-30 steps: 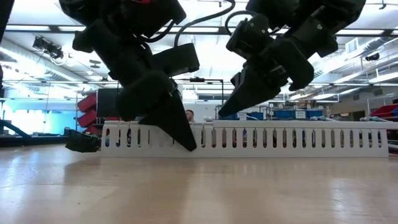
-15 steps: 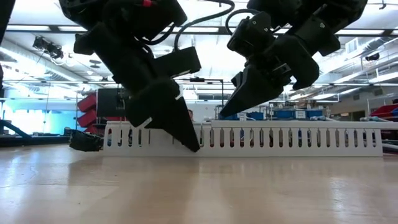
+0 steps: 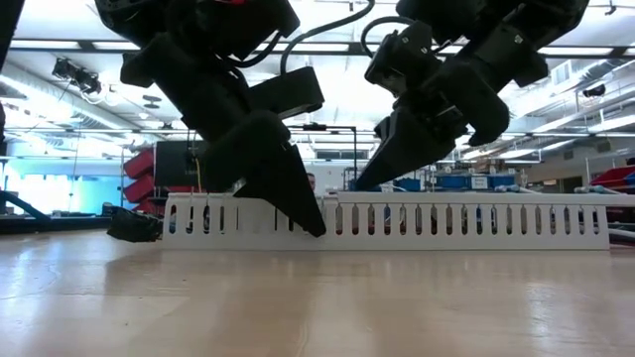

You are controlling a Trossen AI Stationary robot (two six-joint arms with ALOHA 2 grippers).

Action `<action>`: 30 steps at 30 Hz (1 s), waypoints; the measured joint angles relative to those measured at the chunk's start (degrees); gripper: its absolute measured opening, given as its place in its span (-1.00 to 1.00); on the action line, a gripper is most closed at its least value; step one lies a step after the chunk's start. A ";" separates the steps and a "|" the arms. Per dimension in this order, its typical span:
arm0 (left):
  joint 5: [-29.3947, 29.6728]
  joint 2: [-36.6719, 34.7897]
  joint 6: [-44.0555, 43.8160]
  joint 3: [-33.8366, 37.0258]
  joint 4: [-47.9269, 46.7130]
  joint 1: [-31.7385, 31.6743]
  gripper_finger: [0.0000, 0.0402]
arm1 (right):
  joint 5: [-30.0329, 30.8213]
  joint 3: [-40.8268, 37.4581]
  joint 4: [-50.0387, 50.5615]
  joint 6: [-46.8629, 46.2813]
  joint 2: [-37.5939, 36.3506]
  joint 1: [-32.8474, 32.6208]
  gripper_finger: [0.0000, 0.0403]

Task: Ziptie cables
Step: Close the white cable duct

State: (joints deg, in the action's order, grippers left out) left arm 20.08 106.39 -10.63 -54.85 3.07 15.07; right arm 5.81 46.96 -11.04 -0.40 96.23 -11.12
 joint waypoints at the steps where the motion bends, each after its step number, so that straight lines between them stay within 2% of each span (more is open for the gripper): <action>1: 0.00 0.00 0.00 -0.01 0.00 0.01 0.46 | 0.61 0.00 0.25 0.02 -0.05 -0.26 -1.00; 9: 0.02 -0.04 0.09 -0.09 0.15 -0.07 0.35 | 2.08 0.15 4.30 -2.44 -0.77 -0.89 -1.00; 17: 0.09 -0.15 0.07 -0.09 -0.34 -0.06 0.16 | -0.18 0.20 -2.46 -1.42 3.71 0.38 -1.00; 25: -0.04 -0.15 0.07 -0.09 -0.15 -0.07 0.21 | -4.48 0.09 -9.77 0.52 5.06 1.98 -1.00; 30: -0.28 -0.13 -0.07 -0.09 0.08 -0.07 0.22 | -1.11 0.37 -5.44 2.27 0.94 1.52 -1.00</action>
State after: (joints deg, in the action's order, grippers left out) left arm 19.79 106.26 -10.70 -54.94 3.15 15.00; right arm 4.70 47.33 -16.48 1.87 97.18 -9.60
